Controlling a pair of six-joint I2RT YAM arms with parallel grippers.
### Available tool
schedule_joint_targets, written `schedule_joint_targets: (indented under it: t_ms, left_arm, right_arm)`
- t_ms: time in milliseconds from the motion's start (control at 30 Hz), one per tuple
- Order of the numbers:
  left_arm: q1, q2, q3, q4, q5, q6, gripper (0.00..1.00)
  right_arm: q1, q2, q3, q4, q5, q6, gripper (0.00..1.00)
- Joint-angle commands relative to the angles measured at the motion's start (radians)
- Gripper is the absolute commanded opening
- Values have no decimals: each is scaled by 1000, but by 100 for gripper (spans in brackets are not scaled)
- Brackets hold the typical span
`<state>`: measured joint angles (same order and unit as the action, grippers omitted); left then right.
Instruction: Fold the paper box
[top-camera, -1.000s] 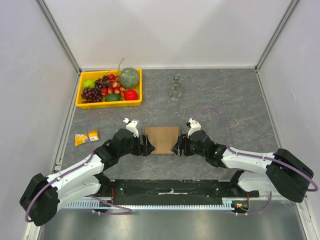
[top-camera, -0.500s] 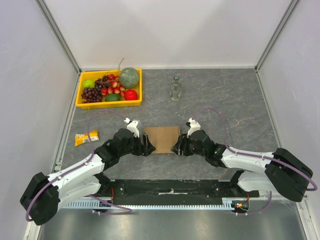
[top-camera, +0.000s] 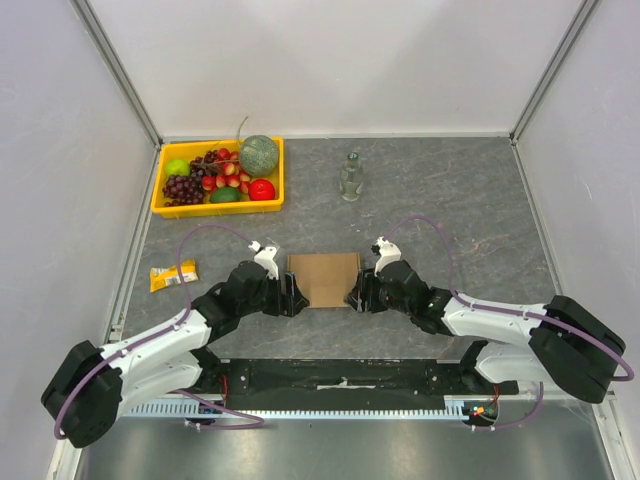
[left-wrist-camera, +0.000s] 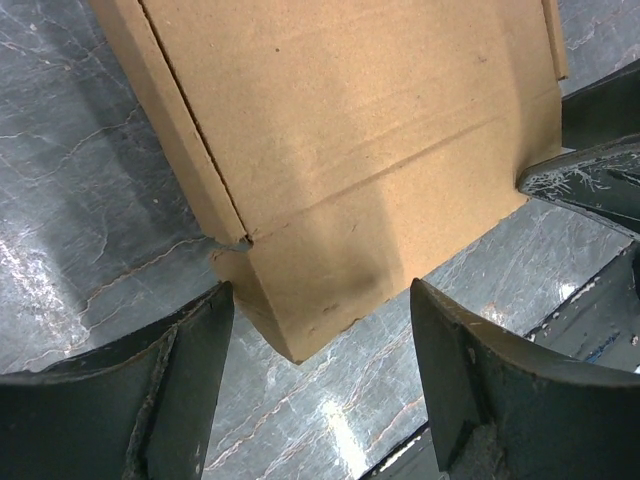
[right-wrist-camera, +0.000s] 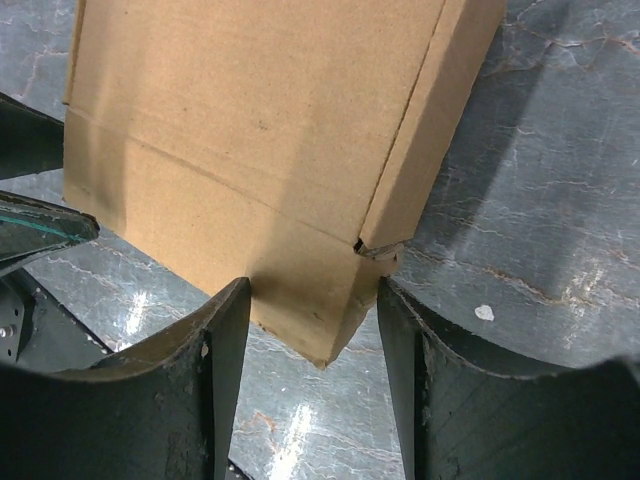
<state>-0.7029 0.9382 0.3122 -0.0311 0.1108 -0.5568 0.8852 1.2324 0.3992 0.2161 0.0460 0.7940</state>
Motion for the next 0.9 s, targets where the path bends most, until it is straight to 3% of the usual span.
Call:
schedule_joint_targets:
  t_ms: [0, 500, 867]
  left_arm:
    - [-4, 10, -12, 91, 16, -14, 76]
    - [-4, 19, -24, 118, 41, -22, 65]
    - [-4, 44, -50, 142, 20, -2, 65]
  right_arm:
    - [-3, 9, 15, -4, 38, -27, 60]
    - [-3, 21, 6, 20, 40, -21, 59]
    - [-3, 44, -22, 69, 71, -39, 57]
